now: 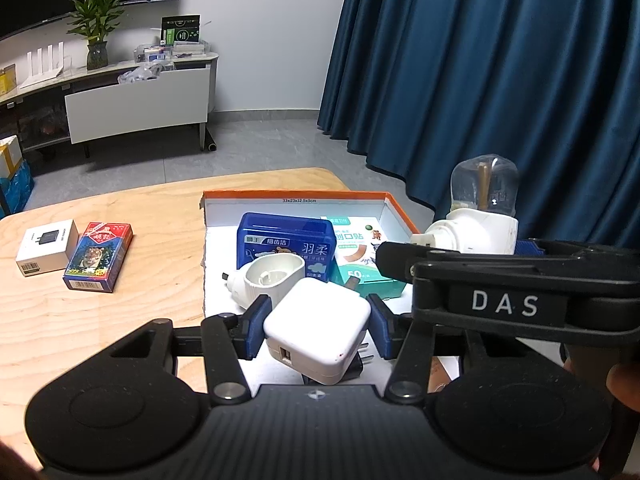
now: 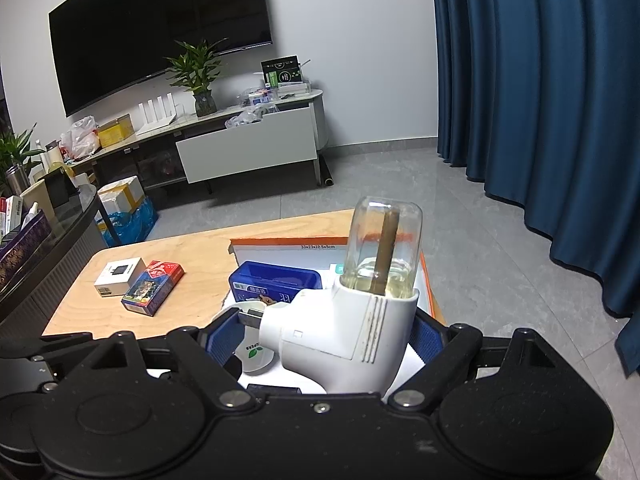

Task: Organize rigid objects
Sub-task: 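Lower the adapter with the left tool while the right tool lowers the plug-in device into the tray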

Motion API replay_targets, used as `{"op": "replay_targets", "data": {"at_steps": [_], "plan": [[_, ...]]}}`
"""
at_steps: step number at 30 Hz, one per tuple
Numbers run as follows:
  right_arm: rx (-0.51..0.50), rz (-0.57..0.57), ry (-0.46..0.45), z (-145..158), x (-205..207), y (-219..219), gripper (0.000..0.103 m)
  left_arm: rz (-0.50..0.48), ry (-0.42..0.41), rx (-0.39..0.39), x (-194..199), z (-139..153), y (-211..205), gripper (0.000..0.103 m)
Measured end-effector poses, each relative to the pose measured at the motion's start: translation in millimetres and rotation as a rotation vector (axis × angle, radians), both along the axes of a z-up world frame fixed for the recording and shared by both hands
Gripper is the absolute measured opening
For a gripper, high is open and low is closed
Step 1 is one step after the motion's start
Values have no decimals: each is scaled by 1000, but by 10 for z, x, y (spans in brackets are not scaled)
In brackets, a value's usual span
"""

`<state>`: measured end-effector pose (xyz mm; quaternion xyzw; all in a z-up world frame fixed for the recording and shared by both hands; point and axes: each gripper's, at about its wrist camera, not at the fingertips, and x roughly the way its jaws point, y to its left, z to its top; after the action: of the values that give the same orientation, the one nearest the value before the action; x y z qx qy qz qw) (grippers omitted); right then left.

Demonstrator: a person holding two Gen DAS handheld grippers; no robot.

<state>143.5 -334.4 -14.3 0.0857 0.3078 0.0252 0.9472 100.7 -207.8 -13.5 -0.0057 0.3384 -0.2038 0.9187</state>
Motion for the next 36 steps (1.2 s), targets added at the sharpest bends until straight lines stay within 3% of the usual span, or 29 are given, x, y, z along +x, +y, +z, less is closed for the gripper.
{"op": "replay_targets", "data": {"at_steps": [36], "plan": [[-11, 14, 35, -2, 115, 9, 102, -5, 13, -5, -19, -37, -22, 52]]}}
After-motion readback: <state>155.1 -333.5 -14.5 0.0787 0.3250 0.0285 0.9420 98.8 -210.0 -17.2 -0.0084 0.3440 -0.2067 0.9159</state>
